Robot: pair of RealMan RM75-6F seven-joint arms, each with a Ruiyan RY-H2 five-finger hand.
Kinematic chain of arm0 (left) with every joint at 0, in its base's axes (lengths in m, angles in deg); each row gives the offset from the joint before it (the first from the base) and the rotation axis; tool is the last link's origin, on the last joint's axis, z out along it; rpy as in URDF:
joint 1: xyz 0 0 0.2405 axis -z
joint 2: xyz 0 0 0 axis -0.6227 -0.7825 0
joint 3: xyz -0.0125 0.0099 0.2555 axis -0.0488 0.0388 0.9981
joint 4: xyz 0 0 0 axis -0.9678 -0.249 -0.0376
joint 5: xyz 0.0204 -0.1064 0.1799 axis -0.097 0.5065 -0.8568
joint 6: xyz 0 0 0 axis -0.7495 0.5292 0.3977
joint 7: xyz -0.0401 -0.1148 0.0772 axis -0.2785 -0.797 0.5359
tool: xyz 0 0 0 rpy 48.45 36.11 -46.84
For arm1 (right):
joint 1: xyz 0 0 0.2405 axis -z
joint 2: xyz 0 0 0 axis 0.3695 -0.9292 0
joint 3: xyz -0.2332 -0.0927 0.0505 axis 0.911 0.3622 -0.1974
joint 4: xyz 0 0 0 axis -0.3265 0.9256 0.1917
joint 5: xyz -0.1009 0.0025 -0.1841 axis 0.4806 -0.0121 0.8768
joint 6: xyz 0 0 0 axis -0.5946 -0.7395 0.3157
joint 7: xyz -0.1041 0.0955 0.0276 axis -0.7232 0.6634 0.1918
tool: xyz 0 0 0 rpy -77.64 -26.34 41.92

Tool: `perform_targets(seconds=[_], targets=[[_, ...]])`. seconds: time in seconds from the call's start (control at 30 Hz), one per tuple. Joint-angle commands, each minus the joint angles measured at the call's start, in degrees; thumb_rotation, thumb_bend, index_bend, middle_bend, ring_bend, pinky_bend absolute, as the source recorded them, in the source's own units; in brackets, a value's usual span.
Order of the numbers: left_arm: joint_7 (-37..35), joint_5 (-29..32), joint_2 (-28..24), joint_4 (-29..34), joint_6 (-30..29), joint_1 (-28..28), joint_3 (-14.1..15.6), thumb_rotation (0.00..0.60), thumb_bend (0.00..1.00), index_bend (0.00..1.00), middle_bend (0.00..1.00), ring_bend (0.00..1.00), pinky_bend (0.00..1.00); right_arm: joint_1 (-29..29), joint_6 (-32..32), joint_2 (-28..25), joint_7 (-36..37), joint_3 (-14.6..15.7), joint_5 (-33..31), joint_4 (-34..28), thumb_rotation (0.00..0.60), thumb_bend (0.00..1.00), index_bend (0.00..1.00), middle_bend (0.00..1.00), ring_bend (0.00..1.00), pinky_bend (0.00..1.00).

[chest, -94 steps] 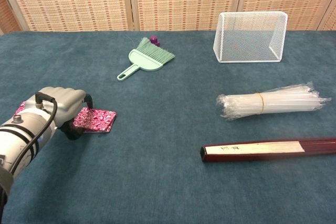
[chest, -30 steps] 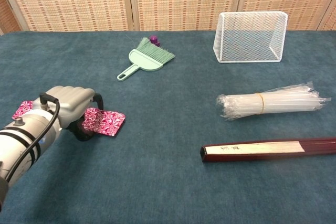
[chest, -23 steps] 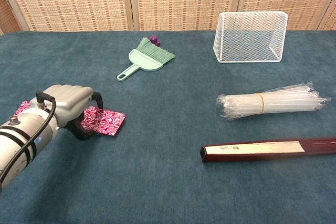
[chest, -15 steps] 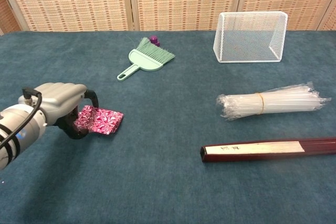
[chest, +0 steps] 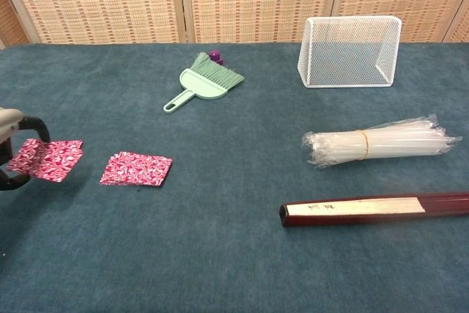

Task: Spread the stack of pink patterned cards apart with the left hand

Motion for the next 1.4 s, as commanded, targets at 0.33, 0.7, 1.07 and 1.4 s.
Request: perform_targets(seconds=[0.33,0.7,1.07,1.4], targets=[[-1.91,0.70,0.52,-4.15,-0.96,-4.71,2.05,0.600,0.33,0.50,1.00,1.00,1.00,0.08,-0.09,0.17,-0.20,-0.10,-0.10,0.02,0.600,0.46,0.65,0.58,0.52,0.80],[-0.03,1.60,2.92,-6.01,-0.10,-5.17,0.94,0.600,0.33,0.27,1.00,1.00,1.00,0.15,-0.23,0.11,0.01,-0.10,-0.05,0.13,0.600,0.46,0.65,0.58,0.52,0.80],[1.86,2.26,3.19,-6.68,-1.39,-6.13,-0.07,0.600,0.34,0.08,1.00,1.00,1.00,0.23,-0.33,0.16,-0.12,-0.03,0.09,0.17,0.600,0.46,0.65,0.58,0.52,0.80],[-9.53,-18.10,-5.55,0.00,-7.40,-9.41,5.19,0.600,0.31,0.15,0.85,0.95,0.97,0.12,-0.13,0.34,-0.32,-0.20,-0.14,0.21,0.600,0.46,0.65,0.58,0.52,0.80]])
